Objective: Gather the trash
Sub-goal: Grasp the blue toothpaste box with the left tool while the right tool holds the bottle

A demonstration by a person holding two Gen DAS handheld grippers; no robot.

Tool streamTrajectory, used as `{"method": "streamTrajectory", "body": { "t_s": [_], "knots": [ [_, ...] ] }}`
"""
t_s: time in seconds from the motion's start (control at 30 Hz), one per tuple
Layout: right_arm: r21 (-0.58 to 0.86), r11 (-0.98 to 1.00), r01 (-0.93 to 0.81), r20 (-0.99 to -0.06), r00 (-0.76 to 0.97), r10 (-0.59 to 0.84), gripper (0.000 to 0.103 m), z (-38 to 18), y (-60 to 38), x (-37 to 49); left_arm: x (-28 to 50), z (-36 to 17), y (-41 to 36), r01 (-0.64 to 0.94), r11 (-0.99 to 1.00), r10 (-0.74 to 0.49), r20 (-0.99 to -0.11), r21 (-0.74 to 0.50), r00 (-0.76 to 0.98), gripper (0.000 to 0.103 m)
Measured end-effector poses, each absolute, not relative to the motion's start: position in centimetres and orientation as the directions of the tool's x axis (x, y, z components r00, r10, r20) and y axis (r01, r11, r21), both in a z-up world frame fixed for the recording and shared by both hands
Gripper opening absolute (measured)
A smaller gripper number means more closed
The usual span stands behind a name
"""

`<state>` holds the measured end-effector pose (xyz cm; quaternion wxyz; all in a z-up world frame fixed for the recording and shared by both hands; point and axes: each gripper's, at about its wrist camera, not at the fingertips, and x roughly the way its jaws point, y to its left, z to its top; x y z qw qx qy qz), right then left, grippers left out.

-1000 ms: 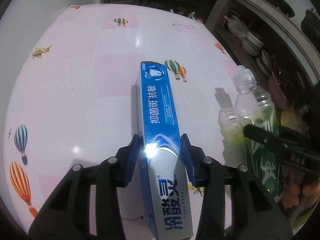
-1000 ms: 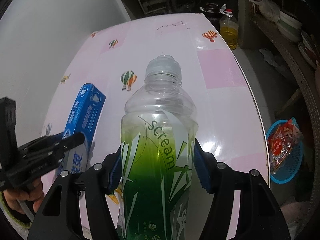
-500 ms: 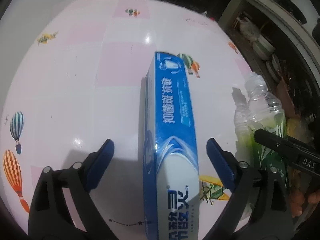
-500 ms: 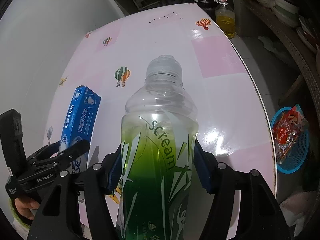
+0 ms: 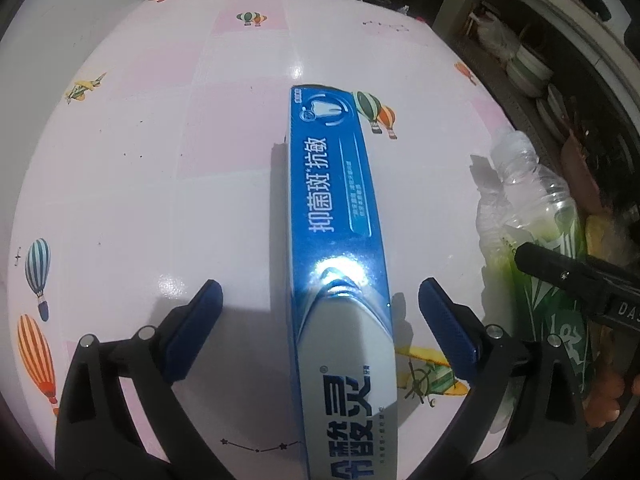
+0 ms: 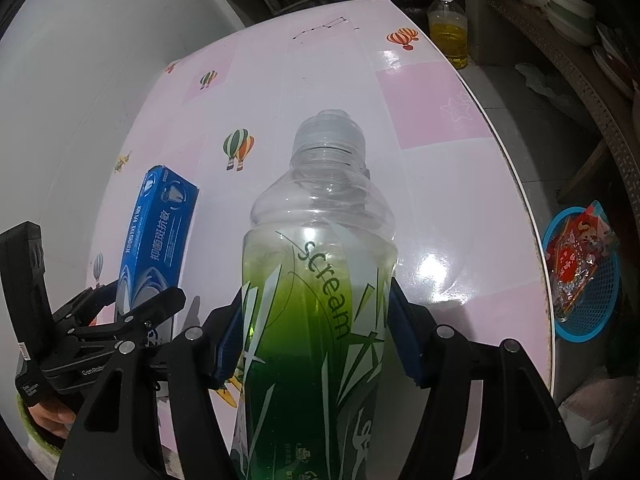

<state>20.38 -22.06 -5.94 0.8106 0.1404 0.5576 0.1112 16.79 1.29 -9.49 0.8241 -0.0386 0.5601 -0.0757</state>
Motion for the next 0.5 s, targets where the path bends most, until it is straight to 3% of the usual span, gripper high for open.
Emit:
{"method": "streamTrajectory", "body": {
  "t_s": [0.5],
  "knots": [
    [0.363,0.931,-0.030,-0.871,0.345,0.350,0.063,-6.3,-22.2,20.5,17.6,-10.0,0.3,0.168,0.984,-0.100,-0.953,-0.052,0.288,0.094]
  ]
}}
